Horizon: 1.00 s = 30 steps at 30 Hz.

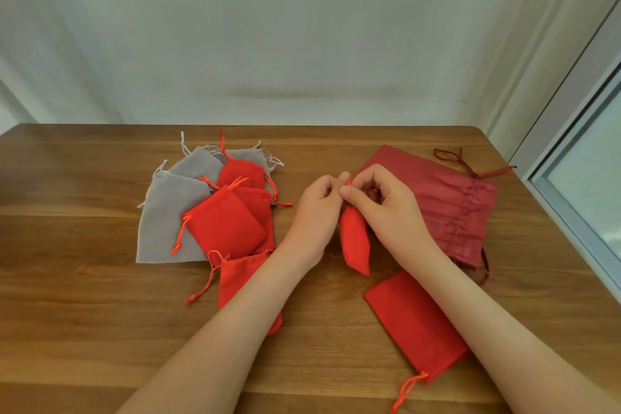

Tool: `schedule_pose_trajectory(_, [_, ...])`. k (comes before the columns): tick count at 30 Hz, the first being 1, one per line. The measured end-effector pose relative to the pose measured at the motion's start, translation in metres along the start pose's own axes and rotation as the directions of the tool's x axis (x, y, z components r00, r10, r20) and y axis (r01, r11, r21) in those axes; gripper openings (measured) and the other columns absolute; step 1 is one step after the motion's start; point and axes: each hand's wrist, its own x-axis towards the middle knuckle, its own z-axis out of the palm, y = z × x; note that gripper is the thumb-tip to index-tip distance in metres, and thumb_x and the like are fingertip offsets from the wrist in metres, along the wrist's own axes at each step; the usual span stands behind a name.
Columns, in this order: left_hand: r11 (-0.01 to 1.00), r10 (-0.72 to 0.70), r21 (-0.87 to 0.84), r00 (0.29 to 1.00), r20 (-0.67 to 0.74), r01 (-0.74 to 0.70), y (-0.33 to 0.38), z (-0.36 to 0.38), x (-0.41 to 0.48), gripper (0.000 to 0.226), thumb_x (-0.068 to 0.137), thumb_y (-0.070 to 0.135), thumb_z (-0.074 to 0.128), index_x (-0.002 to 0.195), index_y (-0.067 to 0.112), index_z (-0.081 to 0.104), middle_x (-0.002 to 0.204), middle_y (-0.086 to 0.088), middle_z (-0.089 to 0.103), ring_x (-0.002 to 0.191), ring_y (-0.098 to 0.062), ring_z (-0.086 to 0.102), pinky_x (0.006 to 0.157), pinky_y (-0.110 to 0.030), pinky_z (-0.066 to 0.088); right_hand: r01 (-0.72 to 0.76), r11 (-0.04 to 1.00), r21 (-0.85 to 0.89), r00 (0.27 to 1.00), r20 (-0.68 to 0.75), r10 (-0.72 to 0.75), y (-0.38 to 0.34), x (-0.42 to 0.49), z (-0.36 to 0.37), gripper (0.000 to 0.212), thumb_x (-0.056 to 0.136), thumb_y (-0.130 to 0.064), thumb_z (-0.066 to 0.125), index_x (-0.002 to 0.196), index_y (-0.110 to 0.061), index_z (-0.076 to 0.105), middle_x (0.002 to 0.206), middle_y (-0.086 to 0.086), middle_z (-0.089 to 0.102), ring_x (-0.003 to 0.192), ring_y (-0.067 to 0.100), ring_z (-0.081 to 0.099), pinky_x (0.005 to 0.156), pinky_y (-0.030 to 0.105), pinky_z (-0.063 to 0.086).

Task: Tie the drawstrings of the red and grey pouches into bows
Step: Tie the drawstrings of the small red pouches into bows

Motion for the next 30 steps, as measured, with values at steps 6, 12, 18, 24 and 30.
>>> schedule_pose_trajectory(6, [0.993, -0.116, -0.003, 0.991, 0.064, 0.117, 0.001, -0.002, 0.0, 0.039, 0.096, 0.033, 0.053, 0.061, 0.019, 0.043, 0.055, 0.005, 0.044, 0.053, -0.01, 0.039, 0.053, -0.025, 0.03, -0.038, 0.997, -0.065, 0.998, 0.043, 0.041, 0.0, 0.002, -0.002, 0.021, 0.085, -0.012, 0.067, 0.101, -0.023, 0.06, 0.075, -0.001, 0.061, 0.066, 0.005, 0.051, 0.062, 0.014, 0.038])
schedule_pose_trajectory(12, [0.998, -0.054, 0.027, 0.992, 0.118, 0.051, 0.003, -0.004, 0.0, 0.038, 0.1, 0.025, 0.044, 0.064, 0.015, 0.05, 0.052, 0.008, 0.05, 0.049, -0.006, 0.045, 0.053, -0.022, 0.036, -0.06, 0.996, -0.071, 0.998, -0.039, 0.057, -0.004, 0.001, -0.006, 0.011, 0.083, -0.008, 0.068, 0.081, -0.019, 0.064, 0.072, -0.012, 0.065, 0.07, -0.007, 0.057, 0.066, 0.007, 0.039])
schedule_pose_trajectory(18, [0.997, -0.002, 0.078, 0.991, 0.136, -0.009, 0.008, -0.003, -0.003, 0.036, 0.099, 0.038, 0.041, 0.09, 0.014, 0.066, 0.075, -0.003, 0.057, 0.067, -0.011, 0.053, 0.065, -0.029, 0.045, -0.063, 0.992, -0.109, 0.992, -0.116, 0.05, 0.001, 0.006, -0.01, 0.01, 0.086, -0.013, 0.064, 0.08, -0.02, 0.061, 0.076, -0.009, 0.064, 0.078, 0.005, 0.059, 0.071, 0.022, 0.043])
schedule_pose_trajectory(24, [0.882, 0.18, 0.414, 0.973, 0.146, -0.226, 0.008, -0.002, -0.008, 0.024, 0.091, 0.042, 0.057, 0.097, 0.018, 0.055, 0.09, 0.006, 0.063, 0.083, -0.011, 0.058, 0.075, -0.025, 0.043, -0.062, 0.998, 0.021, 0.997, -0.054, 0.063, 0.0, 0.004, -0.009, 0.021, 0.087, -0.004, 0.057, 0.089, -0.024, 0.061, 0.084, -0.003, 0.066, 0.082, 0.011, 0.062, 0.076, 0.035, 0.048])
schedule_pose_trajectory(30, [0.768, 0.287, 0.52, 0.926, 0.243, -0.375, 0.008, -0.004, -0.007, 0.019, 0.096, 0.016, 0.052, 0.115, 0.013, 0.056, 0.101, -0.001, 0.066, 0.091, -0.01, 0.056, 0.071, -0.015, 0.038, 0.002, 0.995, 0.097, 0.997, -0.075, 0.006, 0.001, 0.005, -0.007, 0.032, 0.088, 0.002, 0.054, 0.099, -0.027, 0.059, 0.08, -0.005, 0.06, 0.082, 0.014, 0.058, 0.077, 0.034, 0.043])
